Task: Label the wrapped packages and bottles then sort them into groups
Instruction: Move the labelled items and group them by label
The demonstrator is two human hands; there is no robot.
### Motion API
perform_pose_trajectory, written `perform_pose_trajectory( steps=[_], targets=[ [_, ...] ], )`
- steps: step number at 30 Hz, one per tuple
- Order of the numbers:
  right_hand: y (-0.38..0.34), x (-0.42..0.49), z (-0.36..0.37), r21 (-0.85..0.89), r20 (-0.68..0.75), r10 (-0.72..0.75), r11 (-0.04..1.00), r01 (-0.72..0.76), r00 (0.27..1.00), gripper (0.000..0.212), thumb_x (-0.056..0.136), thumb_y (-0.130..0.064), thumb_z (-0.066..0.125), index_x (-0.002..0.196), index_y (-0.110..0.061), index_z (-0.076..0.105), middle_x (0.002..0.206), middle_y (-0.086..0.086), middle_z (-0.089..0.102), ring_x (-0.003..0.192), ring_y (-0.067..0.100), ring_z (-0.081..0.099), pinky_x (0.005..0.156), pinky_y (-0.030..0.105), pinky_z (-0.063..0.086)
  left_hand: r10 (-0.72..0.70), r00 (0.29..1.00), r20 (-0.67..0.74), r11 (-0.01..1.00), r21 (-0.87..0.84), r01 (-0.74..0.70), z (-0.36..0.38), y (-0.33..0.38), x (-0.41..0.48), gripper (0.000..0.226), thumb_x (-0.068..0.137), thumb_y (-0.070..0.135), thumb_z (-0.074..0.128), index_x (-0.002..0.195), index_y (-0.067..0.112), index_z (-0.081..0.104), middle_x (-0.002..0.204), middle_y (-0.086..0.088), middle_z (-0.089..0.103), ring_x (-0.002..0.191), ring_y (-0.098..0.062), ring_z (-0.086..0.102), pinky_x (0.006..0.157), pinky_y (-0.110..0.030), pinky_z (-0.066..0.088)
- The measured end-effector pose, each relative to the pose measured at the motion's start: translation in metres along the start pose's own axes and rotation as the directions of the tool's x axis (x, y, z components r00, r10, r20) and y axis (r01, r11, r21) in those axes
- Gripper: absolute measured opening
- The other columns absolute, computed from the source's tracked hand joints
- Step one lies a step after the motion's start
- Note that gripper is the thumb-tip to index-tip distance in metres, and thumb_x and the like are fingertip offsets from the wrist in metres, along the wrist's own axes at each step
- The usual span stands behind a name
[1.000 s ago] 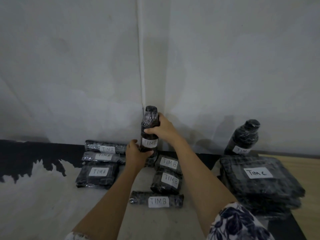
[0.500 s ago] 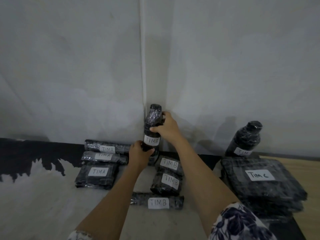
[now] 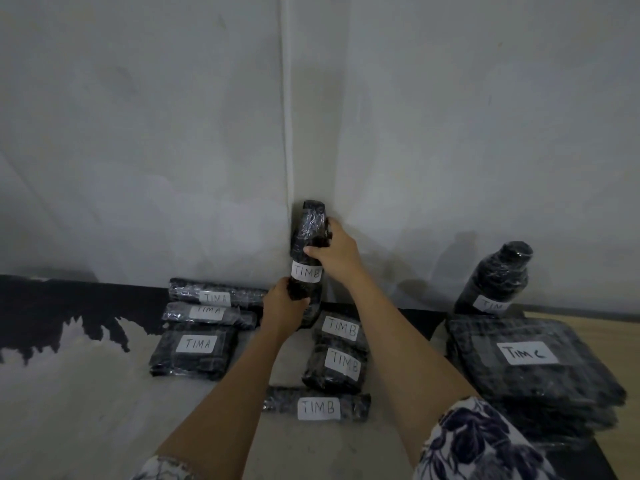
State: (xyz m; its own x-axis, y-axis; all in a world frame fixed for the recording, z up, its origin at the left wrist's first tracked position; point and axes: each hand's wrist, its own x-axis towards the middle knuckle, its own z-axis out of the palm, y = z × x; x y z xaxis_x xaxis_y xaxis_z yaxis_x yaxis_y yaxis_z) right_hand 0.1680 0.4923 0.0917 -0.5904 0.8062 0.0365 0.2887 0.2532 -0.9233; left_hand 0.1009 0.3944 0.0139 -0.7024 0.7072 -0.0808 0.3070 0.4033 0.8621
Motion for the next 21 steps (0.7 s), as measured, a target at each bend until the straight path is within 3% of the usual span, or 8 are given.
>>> perform_pose_trajectory(
  steps=[6, 12, 17, 21],
  targets=[
    [0.001, -0.004, -0.003, 0.019, 0.016, 0.047, 0.999, -0.047, 0.999, 0.071, 0.079, -0.007, 0.071, 0.139, -0.011, 0.033, 0.134, 0.010, 0.051, 0.122, 0.025, 0.050, 0.086, 0.024, 0.039, -0.011, 1.000, 0.012, 0.999, -0.030, 0.011, 0.000, -0.005, 0.000, 0.036, 0.082, 0.002, 0.063, 0.117, 0.005, 0.053, 0.114, -0.013, 0.063, 0.103, -0.026, 0.059, 0.085, -0.035, 0.049],
    [0.008, -0.007, -0.006, 0.004, 0.017, 0.115, 0.993, -0.115, 0.993, 0.078, 0.078, -0.007, 0.073, 0.142, -0.008, 0.029, 0.141, 0.011, 0.045, 0.127, 0.025, 0.045, 0.085, 0.022, 0.035, -0.014, 1.000, -0.009, 1.000, 0.028, 0.014, 0.001, -0.012, 0.002, 0.027, 0.080, 0.004, 0.064, 0.105, 0.004, 0.053, 0.107, -0.016, 0.061, 0.094, -0.029, 0.058, 0.070, -0.032, 0.045],
    [0.017, -0.016, -0.007, -0.047, 0.027, 0.167, 0.985, -0.166, 0.986, 0.097, 0.077, -0.012, 0.075, 0.150, -0.011, 0.012, 0.154, 0.011, 0.025, 0.140, 0.027, 0.028, 0.110, 0.036, 0.029, 0.005, 0.999, -0.036, 0.997, 0.082, -0.002, 0.000, -0.014, -0.005, 0.029, 0.082, 0.008, 0.064, 0.107, -0.001, 0.052, 0.109, -0.016, 0.058, 0.097, -0.031, 0.056, 0.071, -0.031, 0.042],
    [0.025, -0.045, -0.013, -0.095, 0.017, 0.168, 0.982, -0.165, 0.986, 0.092, 0.083, -0.018, 0.071, 0.151, -0.012, 0.009, 0.156, 0.009, 0.021, 0.141, 0.025, 0.024, 0.111, 0.034, 0.027, 0.003, 1.000, -0.028, 0.995, 0.103, 0.000, -0.005, -0.011, -0.025, 0.028, 0.082, 0.011, 0.062, 0.107, 0.001, 0.053, 0.114, -0.019, 0.056, 0.100, -0.033, 0.054, 0.076, -0.032, 0.043]
  ],
)
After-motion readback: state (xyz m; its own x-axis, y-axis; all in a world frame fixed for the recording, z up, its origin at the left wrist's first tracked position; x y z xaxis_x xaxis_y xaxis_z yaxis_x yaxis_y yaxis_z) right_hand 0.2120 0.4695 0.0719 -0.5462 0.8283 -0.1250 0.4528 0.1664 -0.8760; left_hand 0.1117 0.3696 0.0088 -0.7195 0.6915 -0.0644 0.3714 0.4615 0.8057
